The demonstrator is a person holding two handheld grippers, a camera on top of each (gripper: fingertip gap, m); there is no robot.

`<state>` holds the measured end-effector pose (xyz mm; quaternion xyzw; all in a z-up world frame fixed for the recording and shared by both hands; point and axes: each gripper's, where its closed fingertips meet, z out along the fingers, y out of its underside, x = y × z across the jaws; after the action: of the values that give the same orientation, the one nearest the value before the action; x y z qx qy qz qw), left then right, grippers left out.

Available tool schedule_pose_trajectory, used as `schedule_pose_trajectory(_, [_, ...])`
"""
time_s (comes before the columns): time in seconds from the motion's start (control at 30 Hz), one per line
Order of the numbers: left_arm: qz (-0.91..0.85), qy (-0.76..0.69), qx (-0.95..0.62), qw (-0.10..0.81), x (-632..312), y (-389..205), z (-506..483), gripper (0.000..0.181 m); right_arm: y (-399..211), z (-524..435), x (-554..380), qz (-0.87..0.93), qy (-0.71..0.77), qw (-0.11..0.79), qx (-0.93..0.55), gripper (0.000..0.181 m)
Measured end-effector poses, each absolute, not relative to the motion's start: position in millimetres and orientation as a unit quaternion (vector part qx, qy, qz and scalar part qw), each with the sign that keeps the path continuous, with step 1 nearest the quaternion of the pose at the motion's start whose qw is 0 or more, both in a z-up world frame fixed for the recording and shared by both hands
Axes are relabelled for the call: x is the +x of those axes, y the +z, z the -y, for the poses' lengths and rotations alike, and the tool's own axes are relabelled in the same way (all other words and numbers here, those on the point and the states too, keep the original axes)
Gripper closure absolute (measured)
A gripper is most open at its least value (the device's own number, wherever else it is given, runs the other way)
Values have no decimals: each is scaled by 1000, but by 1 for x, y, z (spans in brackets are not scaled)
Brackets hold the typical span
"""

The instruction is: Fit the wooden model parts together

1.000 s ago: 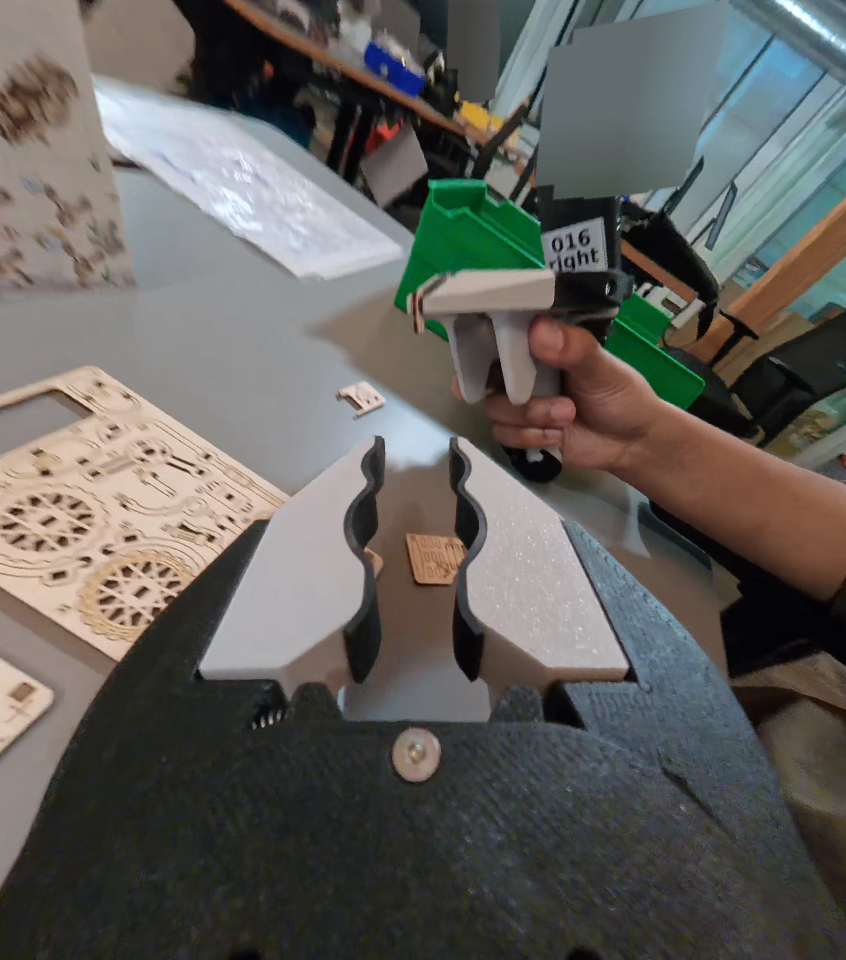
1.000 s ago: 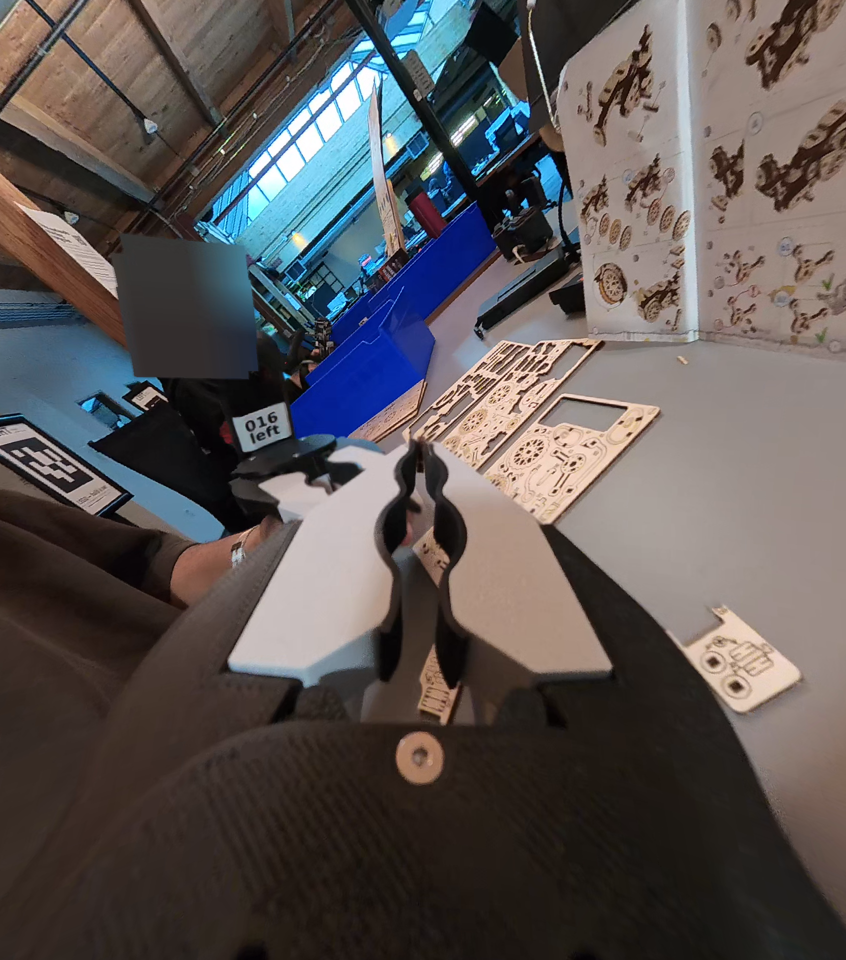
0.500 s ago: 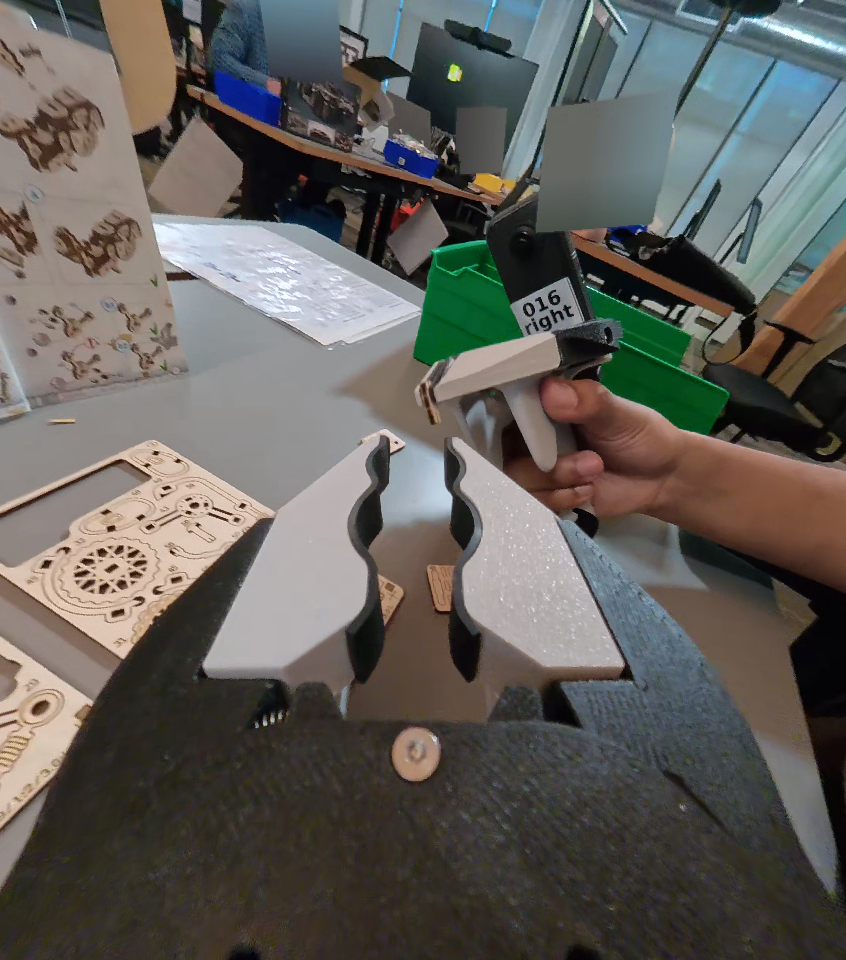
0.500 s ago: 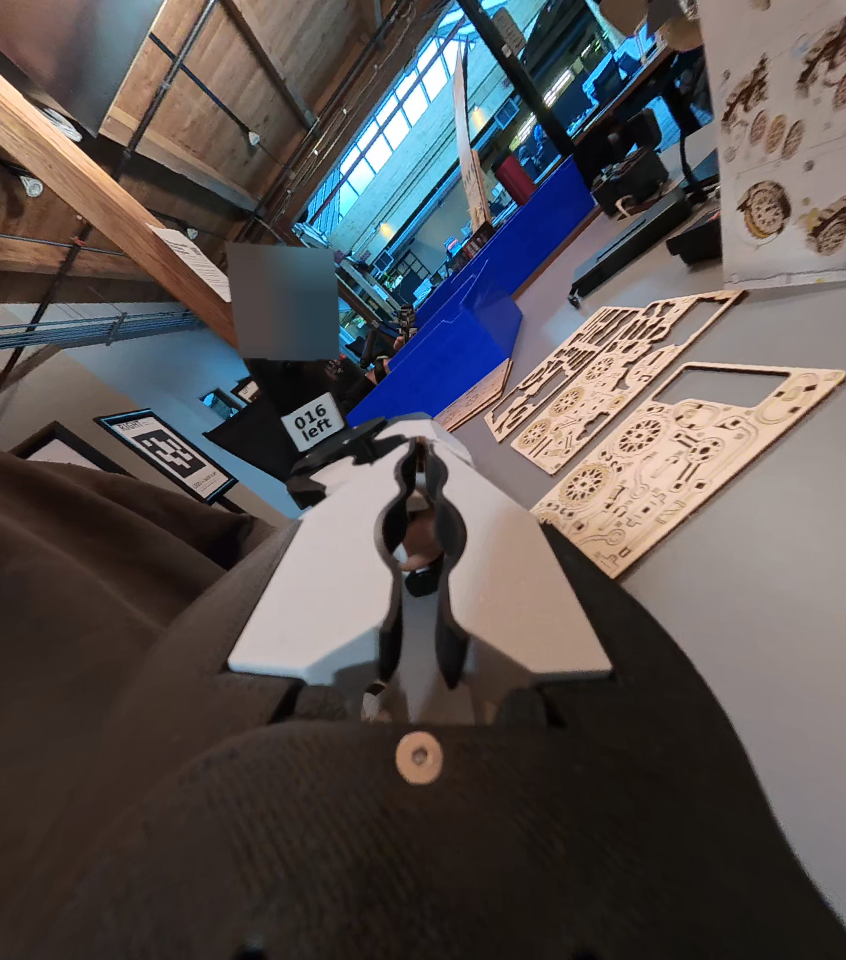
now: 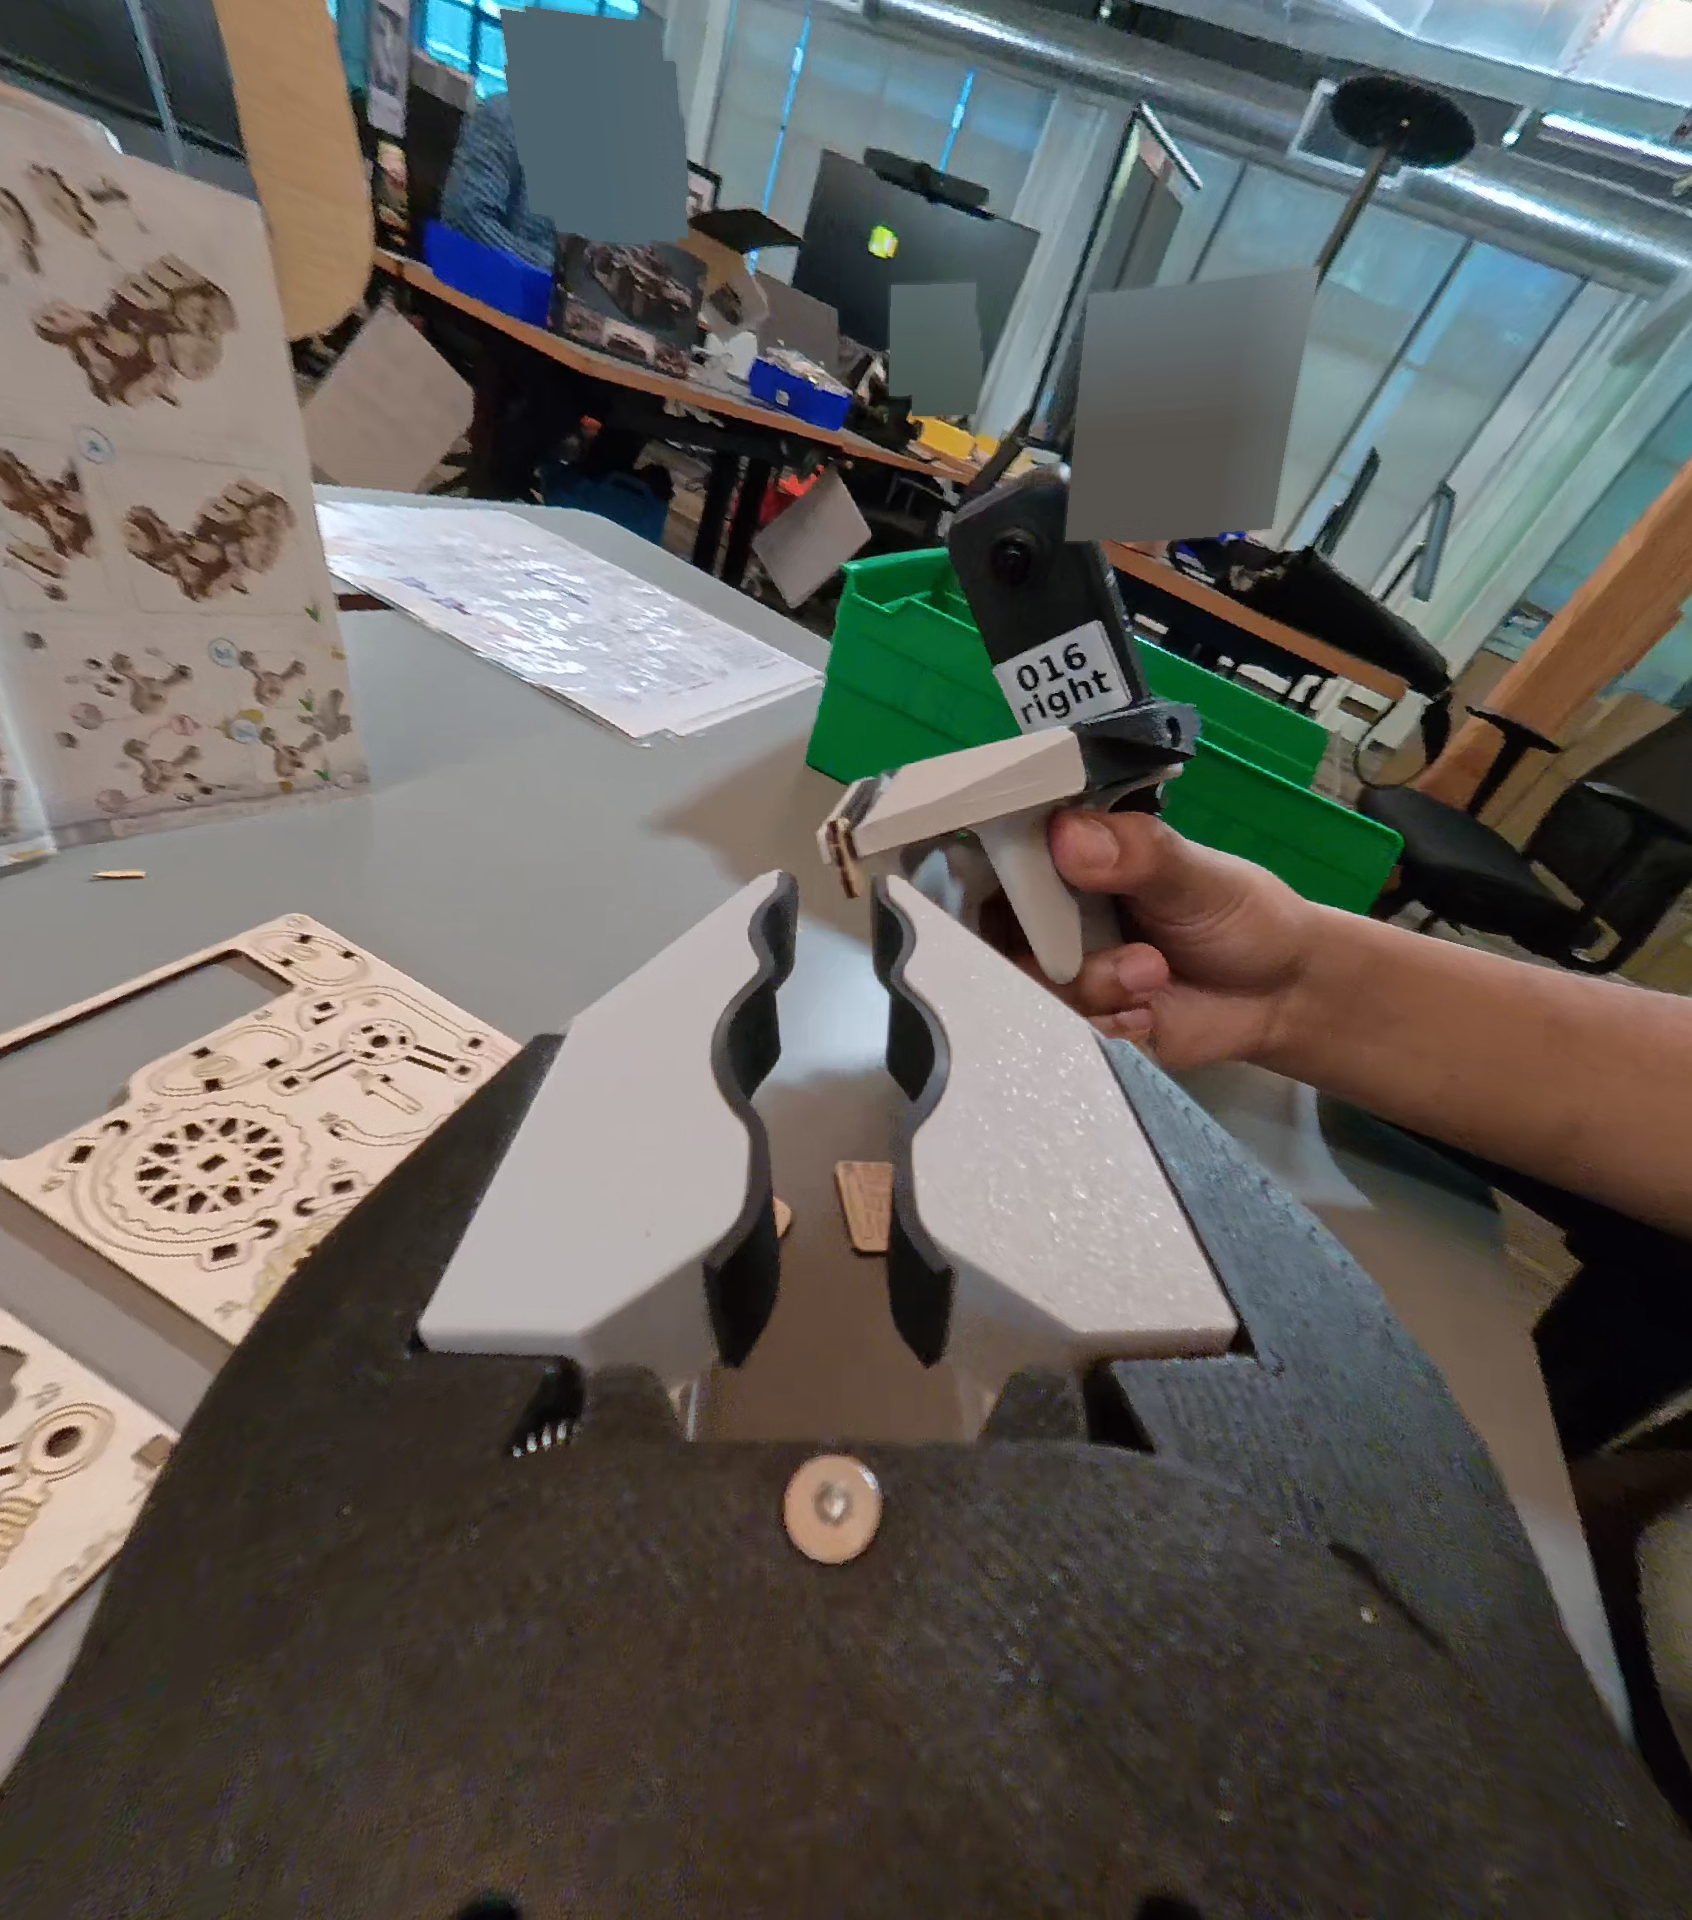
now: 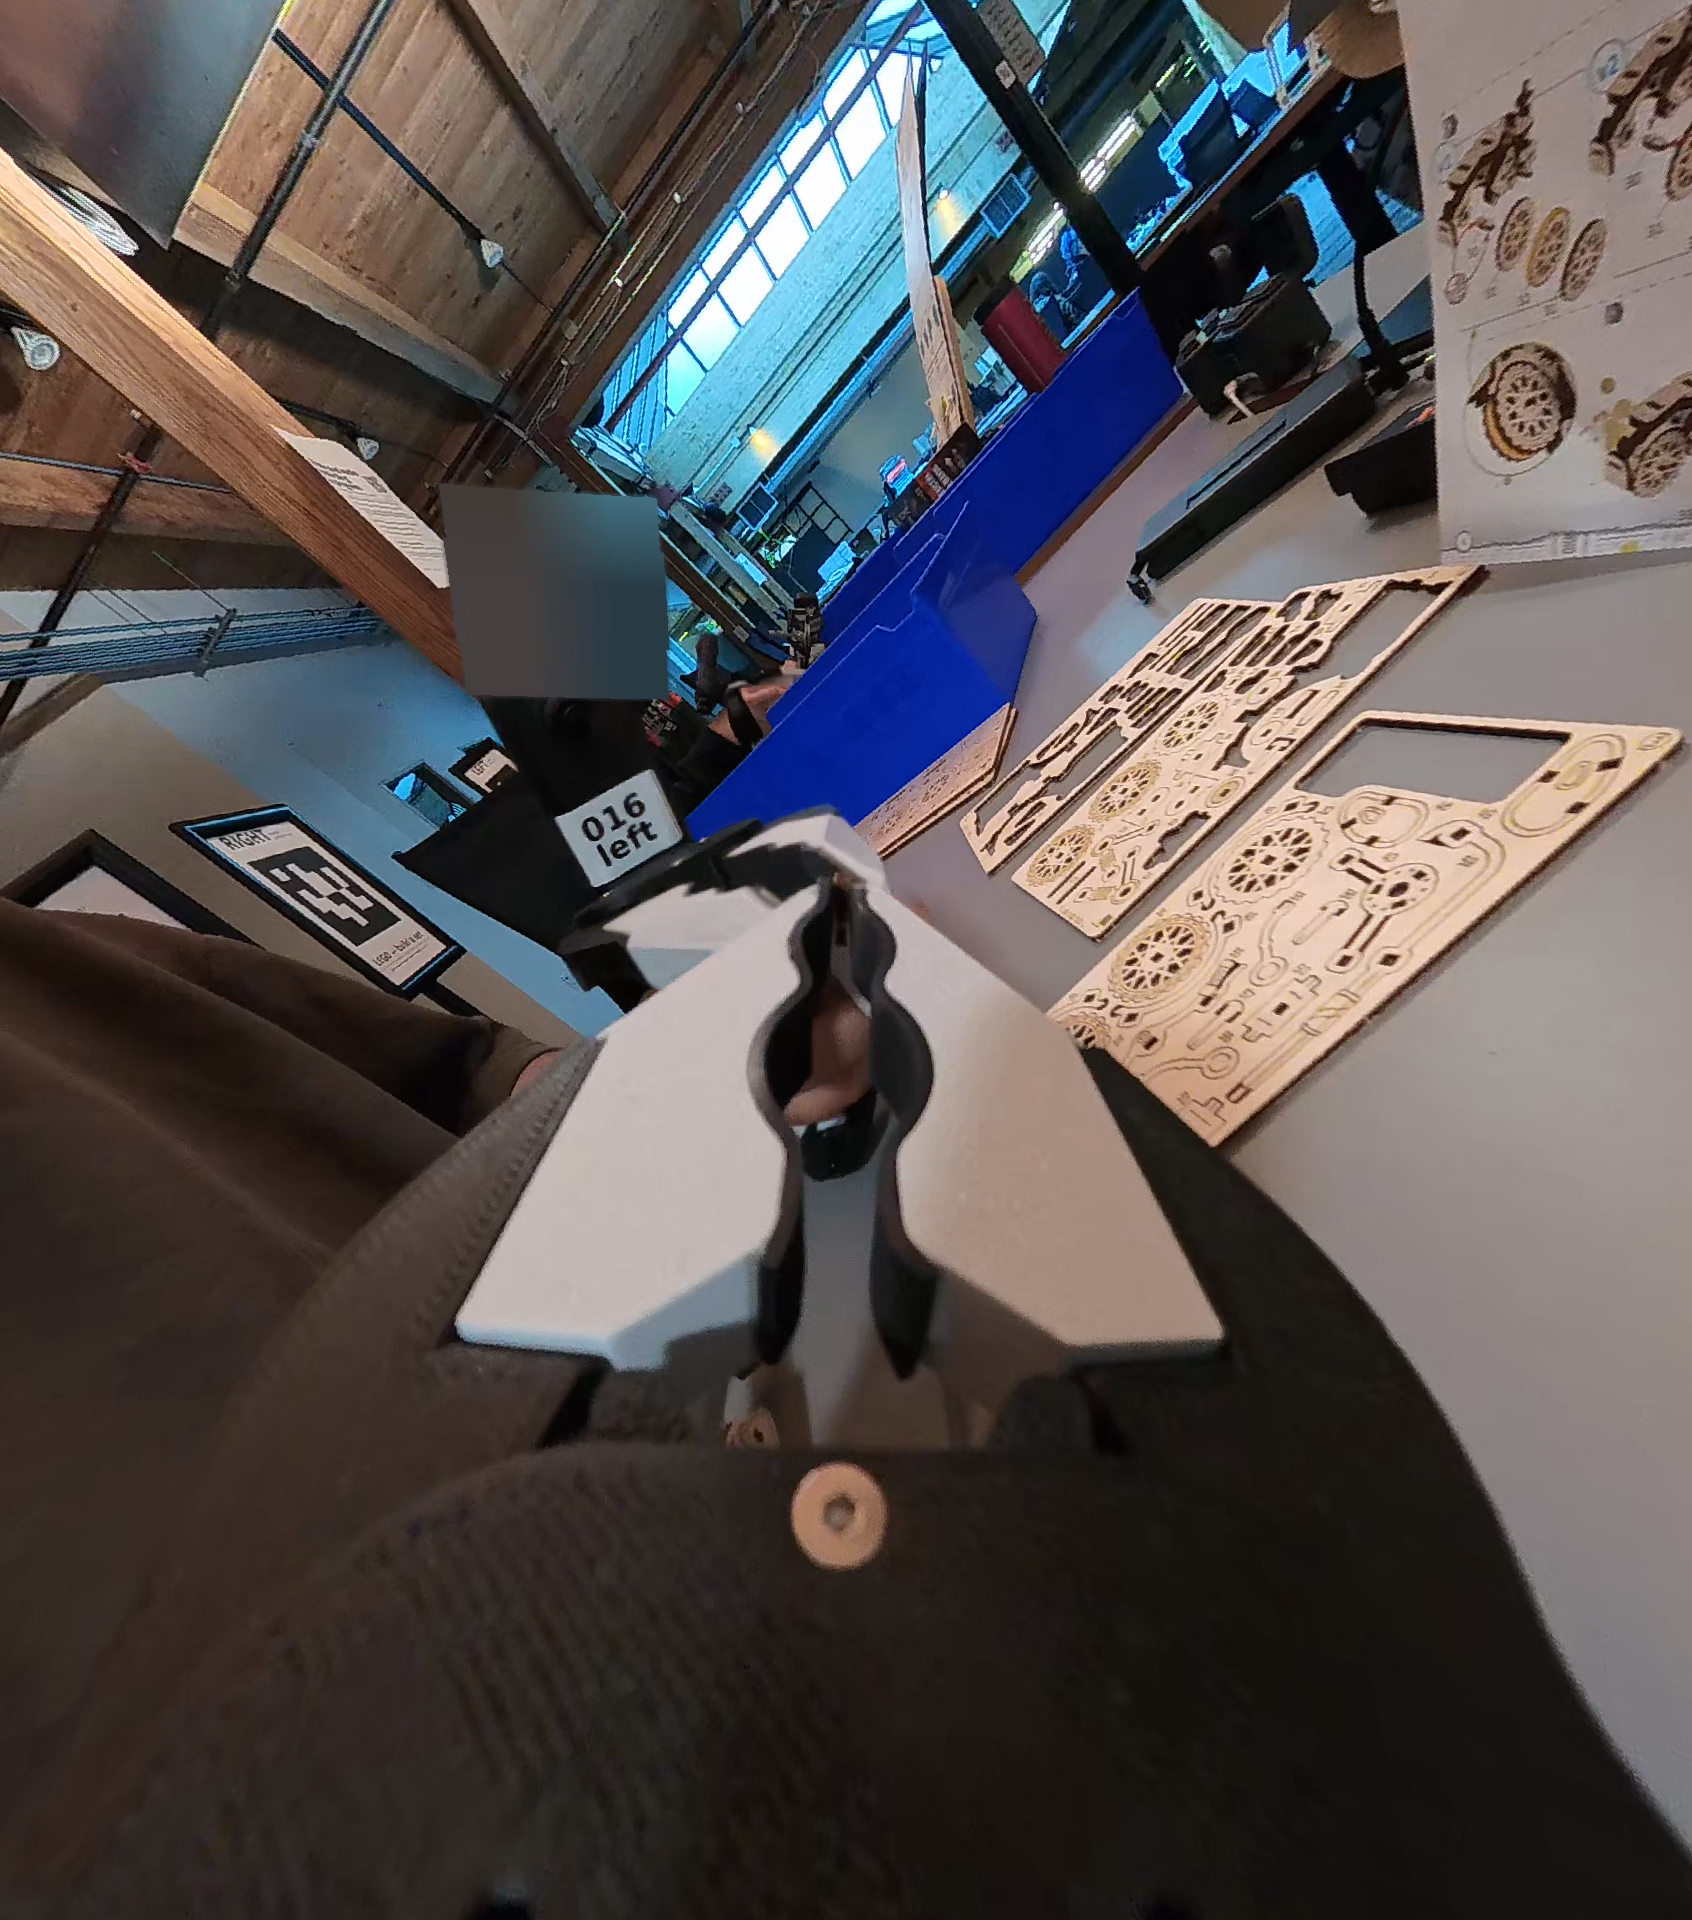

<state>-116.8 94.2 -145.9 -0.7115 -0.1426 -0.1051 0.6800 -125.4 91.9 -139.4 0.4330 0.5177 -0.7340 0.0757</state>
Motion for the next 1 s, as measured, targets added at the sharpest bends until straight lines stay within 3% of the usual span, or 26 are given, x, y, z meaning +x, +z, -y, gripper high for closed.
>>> schedule_pose_trajectory(1.0, [165,-123,-707,676,-121,-149,-93,170,-141,-93,-126,-520,-733,70,433,181])
